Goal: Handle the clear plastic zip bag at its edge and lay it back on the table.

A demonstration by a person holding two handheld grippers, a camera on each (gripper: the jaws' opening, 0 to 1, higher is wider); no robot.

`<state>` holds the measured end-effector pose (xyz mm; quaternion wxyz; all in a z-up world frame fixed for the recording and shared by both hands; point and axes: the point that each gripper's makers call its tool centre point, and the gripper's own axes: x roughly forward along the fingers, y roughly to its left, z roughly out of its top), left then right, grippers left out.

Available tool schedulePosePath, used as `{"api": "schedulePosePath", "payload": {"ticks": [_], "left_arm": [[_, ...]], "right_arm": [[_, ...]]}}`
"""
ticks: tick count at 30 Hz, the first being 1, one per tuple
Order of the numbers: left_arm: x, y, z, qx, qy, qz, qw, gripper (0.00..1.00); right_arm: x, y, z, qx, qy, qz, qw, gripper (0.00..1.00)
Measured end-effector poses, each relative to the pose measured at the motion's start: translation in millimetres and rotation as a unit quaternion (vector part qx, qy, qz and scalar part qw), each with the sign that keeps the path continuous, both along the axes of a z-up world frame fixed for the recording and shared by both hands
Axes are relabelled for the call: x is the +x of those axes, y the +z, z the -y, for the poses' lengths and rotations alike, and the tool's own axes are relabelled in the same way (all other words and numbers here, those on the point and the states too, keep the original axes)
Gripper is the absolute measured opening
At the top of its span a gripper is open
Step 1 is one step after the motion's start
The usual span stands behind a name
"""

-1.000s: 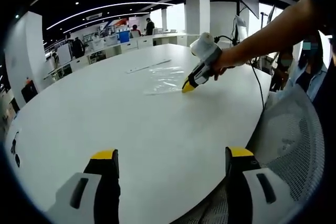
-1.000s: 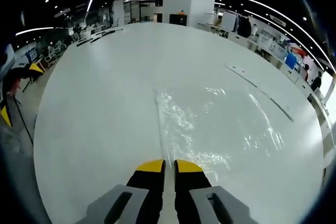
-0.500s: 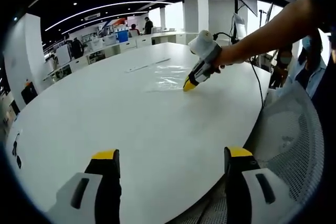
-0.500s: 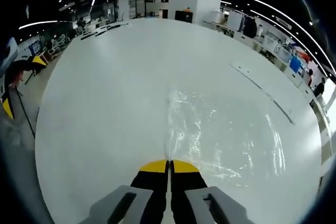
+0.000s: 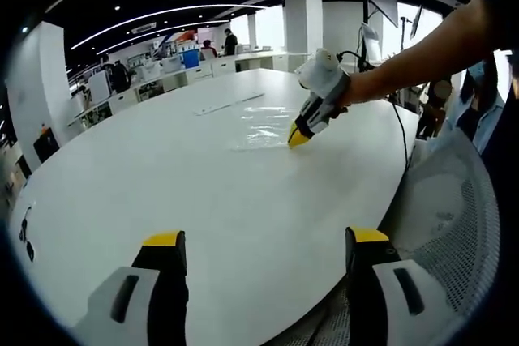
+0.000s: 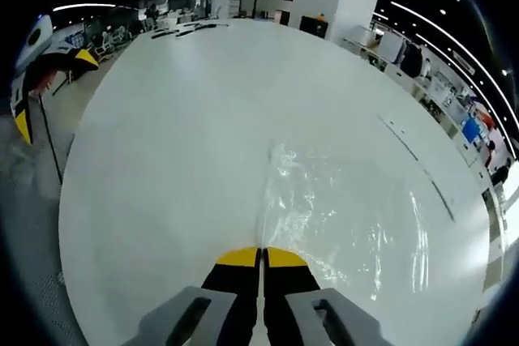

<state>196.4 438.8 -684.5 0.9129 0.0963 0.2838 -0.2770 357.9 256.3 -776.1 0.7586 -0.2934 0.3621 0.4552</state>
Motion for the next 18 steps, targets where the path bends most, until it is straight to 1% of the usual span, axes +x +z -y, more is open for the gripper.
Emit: {"api": "schedulePosePath", "payload": {"ticks": [4, 6, 10, 13, 18], "left_arm": [[-0.7, 0.6, 2, 0.001, -0.002, 0.001, 1.0, 0.79], [-0.7, 0.7, 3, 0.002, -0.004, 0.002, 1.0, 0.79], [-0.2, 1.0, 6, 0.003, -0.009, 0.002, 1.0, 0.78], [-0.2, 2.3, 10, 0.006, -0.016, 0.004, 0.9998, 0.78], [-0.2, 5.0, 16, 0.009, -0.024, 0.007, 0.9996, 0.78]], "right_arm": [[-4, 6.5, -4, -0.003, 0.032, 0.009, 0.9994, 0.0], [-7, 12.5, -3, 0.0, 0.036, 0.01, 0.9993, 0.0], [-4, 15.8, -5, 0.005, 0.041, 0.015, 0.999, 0.0], [-6, 21.9, -4, 0.006, 0.049, 0.021, 0.9986, 0.0], [-8, 25.8, -3, 0.002, 0.066, 0.03, 0.9974, 0.0]]}}
